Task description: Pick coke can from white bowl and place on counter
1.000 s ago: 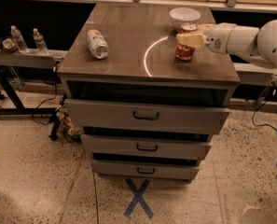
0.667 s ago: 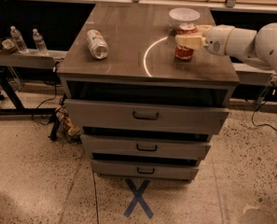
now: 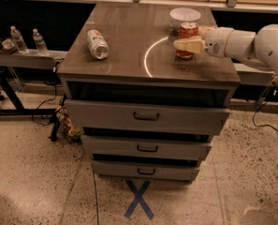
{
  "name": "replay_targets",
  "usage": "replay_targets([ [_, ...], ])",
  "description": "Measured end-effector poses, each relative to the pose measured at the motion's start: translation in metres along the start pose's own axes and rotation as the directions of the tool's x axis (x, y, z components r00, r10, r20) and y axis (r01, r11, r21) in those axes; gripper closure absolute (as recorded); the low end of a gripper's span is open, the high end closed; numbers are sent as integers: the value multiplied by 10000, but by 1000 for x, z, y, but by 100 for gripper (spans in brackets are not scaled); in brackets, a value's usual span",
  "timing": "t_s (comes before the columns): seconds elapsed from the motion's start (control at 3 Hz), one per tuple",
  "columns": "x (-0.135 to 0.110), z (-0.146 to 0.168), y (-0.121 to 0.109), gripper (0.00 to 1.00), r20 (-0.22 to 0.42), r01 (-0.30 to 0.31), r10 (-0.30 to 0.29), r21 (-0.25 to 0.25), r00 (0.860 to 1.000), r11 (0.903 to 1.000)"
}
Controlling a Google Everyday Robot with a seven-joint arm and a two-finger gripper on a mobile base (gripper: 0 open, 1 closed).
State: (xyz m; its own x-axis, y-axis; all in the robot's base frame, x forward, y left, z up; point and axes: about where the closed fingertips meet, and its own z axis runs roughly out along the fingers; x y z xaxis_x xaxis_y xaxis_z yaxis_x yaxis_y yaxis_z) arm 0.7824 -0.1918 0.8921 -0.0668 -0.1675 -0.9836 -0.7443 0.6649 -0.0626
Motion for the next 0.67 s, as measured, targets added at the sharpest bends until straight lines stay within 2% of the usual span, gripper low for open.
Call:
replay_targets([
  [0.33, 0, 1, 1, 0, 15, -12, 12, 31, 10000, 10000],
  [0.67, -18, -19, -4, 0, -268, 206, -184, 844, 9995, 9962],
])
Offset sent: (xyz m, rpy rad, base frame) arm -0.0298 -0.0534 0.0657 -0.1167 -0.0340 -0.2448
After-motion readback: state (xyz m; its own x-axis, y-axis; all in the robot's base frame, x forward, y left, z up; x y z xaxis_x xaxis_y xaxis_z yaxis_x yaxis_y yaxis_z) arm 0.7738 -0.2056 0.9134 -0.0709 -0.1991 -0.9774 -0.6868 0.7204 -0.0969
